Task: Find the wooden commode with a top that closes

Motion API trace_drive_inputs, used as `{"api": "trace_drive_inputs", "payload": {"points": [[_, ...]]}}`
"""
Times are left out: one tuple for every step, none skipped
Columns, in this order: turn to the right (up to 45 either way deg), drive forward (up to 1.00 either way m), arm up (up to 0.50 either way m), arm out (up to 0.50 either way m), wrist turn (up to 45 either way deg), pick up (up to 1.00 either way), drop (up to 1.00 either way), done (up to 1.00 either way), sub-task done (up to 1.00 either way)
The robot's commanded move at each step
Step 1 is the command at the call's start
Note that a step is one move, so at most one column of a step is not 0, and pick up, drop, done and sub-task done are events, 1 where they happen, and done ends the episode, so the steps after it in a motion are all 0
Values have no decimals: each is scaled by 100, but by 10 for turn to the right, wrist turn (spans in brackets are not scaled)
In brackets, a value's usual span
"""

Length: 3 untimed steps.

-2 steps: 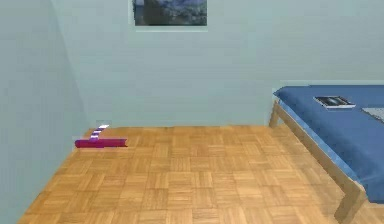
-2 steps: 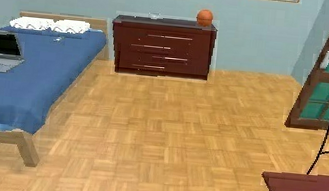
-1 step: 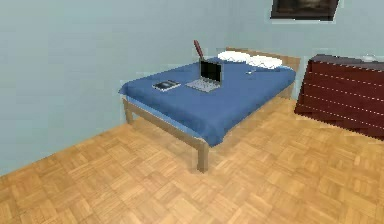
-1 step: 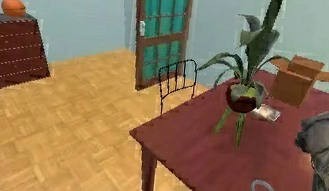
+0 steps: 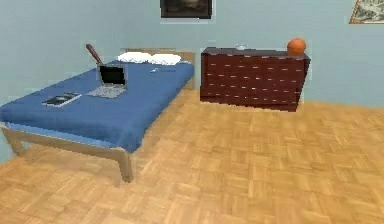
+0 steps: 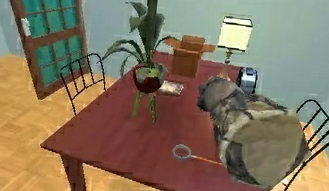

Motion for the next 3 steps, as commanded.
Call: {"api": "trace_drive_inputs", "payload": {"points": [[0,90,0,0,0,0,0,0,0],[450,0,0,0,0,0,0,0,0],[150,0,0,0,0,0,0,0,0]]}}
